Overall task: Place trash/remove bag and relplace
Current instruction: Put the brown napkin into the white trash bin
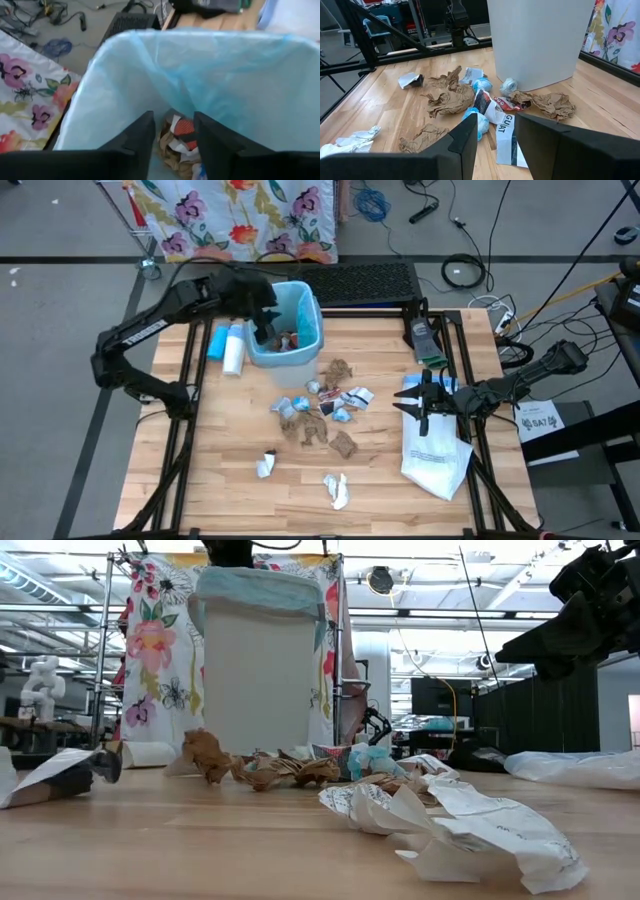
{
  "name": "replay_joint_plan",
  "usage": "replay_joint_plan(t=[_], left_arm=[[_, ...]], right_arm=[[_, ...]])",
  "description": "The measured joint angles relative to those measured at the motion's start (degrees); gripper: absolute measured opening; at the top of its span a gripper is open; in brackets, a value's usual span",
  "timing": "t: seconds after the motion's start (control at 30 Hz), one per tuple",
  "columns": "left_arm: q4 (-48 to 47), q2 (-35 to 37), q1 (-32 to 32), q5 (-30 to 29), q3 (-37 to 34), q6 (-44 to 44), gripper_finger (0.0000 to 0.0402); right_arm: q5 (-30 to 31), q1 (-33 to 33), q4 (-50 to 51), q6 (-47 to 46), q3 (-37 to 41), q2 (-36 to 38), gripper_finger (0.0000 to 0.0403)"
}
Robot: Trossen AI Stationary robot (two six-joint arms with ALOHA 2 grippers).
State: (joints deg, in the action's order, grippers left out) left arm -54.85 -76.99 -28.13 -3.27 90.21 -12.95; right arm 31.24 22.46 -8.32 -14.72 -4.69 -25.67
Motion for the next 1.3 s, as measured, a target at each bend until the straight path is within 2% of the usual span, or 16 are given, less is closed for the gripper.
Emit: replay_joint_plan(t=[0.17,0.43,0.63,0.87,1.0,1.17,1.3], left_arm=[[0.3,-0.5,0.6,0.0,0.0,0.3,0.0188],[0.2,1.5,4.2,0.0,0.0,2.1,0.0191],[0.3,4.8,7.9,7.2,0.0,4.0,0.0191],[0.1,7.4,14.6,7.7,0.0,16.0,0.0191],[-0.2,7.6,20.5,4.6,0.0,24.7,0.0191],[-0.5,6.3,29.9,-5.9,0.0,37.8,0.0191],[-1.0,2.9,37.3,-9.6,0.0,47.2,0.0191]], right_arm=[[0.0,0.0,0.0,0.0,0.0,0.0,0.0123],[0.0,0.0,0.0,0.0,0.0,0.0,0.0123],[0.0,0.0,0.0,0.0,0.0,0.0,0.0123],[0.0,0.0,0.0,0.0,0.0,0.0,0.0123],[0.0,0.0,0.0,0.0,0.0,0.0,0.0123],[0.0,0.0,0.0,0.0,0.0,0.0,0.0123],[0.0,0.0,0.0,0.0,0.0,0.0,0.0123]])
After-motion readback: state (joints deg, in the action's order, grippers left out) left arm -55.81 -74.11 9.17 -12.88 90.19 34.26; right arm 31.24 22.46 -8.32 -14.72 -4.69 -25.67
